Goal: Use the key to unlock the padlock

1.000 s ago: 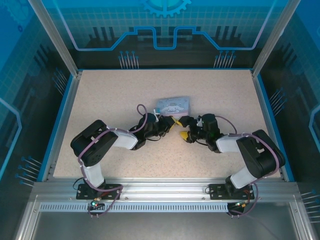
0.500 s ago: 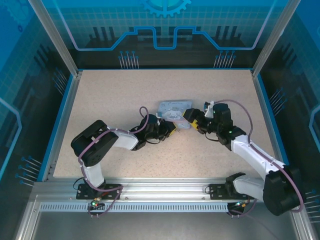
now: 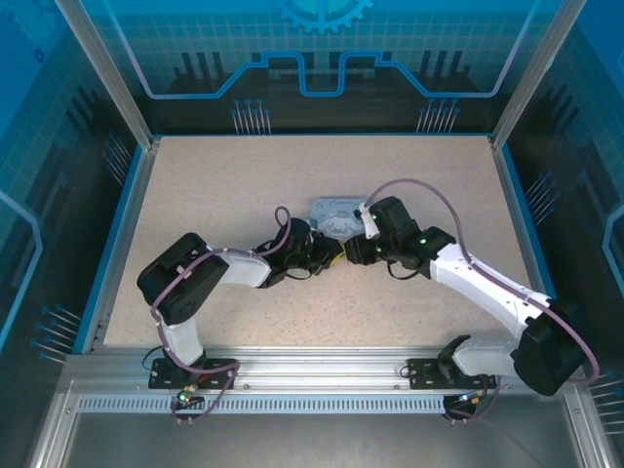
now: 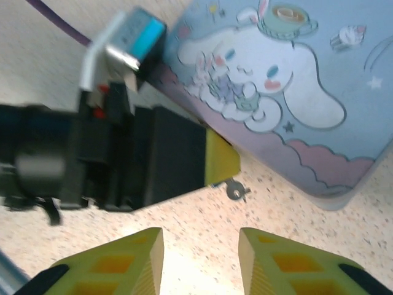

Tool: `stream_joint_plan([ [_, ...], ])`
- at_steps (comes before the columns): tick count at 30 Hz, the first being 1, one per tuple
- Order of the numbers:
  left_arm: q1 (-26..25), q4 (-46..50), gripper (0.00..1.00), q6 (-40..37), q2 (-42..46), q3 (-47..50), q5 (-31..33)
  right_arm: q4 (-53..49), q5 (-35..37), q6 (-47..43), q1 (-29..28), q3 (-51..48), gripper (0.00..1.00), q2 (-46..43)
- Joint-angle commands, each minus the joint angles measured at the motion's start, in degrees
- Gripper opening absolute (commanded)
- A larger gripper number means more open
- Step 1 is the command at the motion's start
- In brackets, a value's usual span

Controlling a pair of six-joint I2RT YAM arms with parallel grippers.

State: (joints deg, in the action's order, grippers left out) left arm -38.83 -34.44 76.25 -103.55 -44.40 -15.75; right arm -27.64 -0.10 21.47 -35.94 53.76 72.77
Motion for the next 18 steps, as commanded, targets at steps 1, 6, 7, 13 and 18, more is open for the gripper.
stream_joint_plan([
  [1, 0.5, 3.3, 0.0, -1.0, 2.8, -2.7, -3.6, -3.5, 6.3, -6.9, -2.0, 0.1, 0.36, 0.3],
  [6, 0.8, 5.9, 0.0, -1.2, 3.5, -4.6, -5.4, -2.0, 8.3, -10.1, -4.2, -1.2, 0.34, 0.9],
  [7, 0.8, 6.5, 0.0, -1.3, 3.5, -5.0, -5.7, -1.6, 8.6, -10.7, -4.6, -1.3, 0.33, 1.1],
  [13, 0.8, 9.2, 0.0, -1.1, 4.1, -6.5, -6.9, 0.2, 10.4, -12.5, -6.0, -1.5, 0.31, 4.1],
  [18, 0.8, 11.1, 0.0, -1.2, 4.9, -7.3, -7.3, 1.9, 11.2, -12.9, -6.0, -1.9, 0.29, 6.1],
])
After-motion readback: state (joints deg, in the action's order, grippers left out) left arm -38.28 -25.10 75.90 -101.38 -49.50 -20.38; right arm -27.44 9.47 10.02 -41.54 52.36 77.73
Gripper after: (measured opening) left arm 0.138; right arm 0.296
